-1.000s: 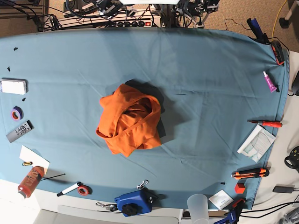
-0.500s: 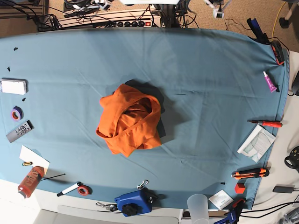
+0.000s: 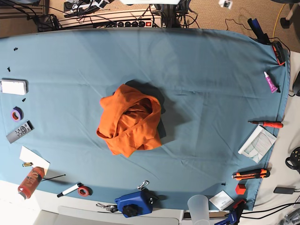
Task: Layout the t-shirt on the table in an organized manner, then fold the t-shirt properly
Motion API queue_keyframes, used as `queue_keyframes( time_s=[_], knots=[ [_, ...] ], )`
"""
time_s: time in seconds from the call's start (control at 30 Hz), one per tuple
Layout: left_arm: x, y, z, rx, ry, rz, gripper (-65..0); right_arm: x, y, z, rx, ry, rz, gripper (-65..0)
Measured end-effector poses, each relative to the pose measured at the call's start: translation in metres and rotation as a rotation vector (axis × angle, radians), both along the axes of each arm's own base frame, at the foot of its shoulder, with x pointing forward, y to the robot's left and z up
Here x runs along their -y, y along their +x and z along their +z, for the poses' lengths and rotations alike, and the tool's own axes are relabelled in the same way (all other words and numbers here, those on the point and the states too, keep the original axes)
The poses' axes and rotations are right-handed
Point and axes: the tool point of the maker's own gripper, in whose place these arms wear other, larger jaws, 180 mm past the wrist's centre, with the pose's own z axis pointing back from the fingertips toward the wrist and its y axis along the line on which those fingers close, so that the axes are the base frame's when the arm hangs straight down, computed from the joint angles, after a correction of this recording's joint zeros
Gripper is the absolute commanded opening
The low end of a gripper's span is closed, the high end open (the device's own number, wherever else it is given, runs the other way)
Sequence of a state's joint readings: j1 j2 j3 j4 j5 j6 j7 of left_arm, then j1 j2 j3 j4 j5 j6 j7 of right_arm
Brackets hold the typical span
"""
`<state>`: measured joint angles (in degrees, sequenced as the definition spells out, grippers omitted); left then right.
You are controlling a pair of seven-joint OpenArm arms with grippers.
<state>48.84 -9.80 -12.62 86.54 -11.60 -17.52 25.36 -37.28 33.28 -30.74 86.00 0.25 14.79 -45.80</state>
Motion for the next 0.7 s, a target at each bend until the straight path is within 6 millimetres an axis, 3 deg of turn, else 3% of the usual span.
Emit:
queue_keyframes(
  time_s=[0.2,0.47,0.7],
  knots=[
    [-0.033,0.004,0.049,-0.014,0.073,0.059,-65.0,-0.016,0.004,0.031,0.059,0.054,-0.04,-65.0],
    [-0.085,0.024,0.114,0.041,0.138,0.192,-65.0,-0.016,0.064,0.091,0.235,0.123,-0.191,-65.0],
    [-0.104,0.073,0.174,0.234,0.171,0.228,-65.0,-0.031,0.137,0.163,0.49,0.228,-0.191,-65.0]
  ],
)
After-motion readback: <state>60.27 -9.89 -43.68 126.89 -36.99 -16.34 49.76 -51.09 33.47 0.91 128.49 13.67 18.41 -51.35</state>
